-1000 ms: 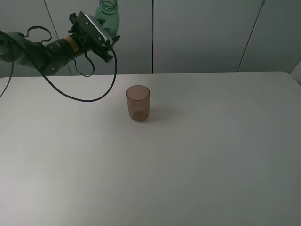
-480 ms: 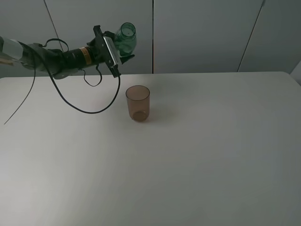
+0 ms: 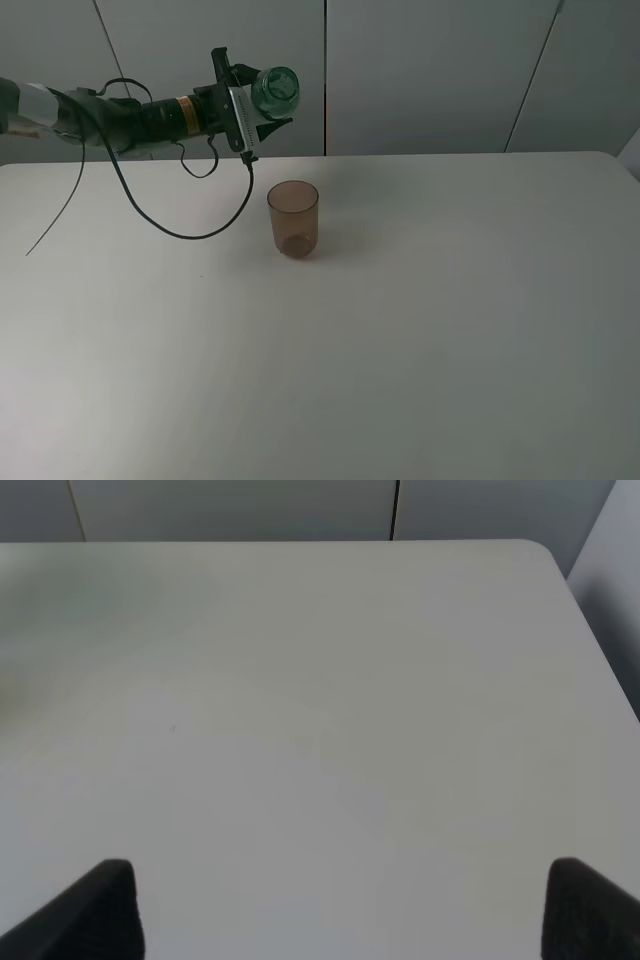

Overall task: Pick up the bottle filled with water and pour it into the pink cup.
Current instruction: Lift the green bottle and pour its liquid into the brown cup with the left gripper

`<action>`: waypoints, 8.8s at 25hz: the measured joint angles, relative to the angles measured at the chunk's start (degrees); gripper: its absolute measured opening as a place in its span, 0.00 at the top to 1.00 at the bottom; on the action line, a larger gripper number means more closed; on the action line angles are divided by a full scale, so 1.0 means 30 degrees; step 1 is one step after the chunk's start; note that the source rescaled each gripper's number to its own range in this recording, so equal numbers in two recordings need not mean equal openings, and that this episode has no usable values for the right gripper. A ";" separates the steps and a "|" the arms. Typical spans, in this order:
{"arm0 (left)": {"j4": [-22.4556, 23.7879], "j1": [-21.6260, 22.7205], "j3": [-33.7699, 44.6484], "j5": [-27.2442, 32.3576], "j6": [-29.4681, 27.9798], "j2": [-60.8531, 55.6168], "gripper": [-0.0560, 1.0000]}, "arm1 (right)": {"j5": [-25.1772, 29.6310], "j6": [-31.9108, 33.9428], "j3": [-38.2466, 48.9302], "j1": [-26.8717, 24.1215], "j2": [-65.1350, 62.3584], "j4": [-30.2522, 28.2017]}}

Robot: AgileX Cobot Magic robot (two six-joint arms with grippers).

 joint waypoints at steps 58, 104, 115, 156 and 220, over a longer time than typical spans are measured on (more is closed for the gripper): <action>0.4620 0.0000 -0.1029 0.0538 0.7084 0.0000 0.93 | 0.0000 0.0000 0.0000 0.0000 0.0000 0.0000; 0.5275 -0.0377 -0.1480 0.0387 0.9004 0.0000 0.93 | 0.0000 0.0000 0.0000 0.0000 0.0000 0.0000; 0.5118 -0.0377 -0.1480 0.0341 0.9511 0.0000 0.93 | 0.0000 0.0000 0.0000 0.0000 0.0000 0.0000; 0.5110 -0.0377 -0.2275 0.0405 1.2318 0.0000 0.94 | 0.0000 0.0000 0.0000 0.0000 0.0000 0.0000; 0.5358 -0.1102 -0.1838 0.0581 1.2124 -0.0609 0.94 | 0.0000 0.0000 0.0000 0.0000 0.0000 0.0000</action>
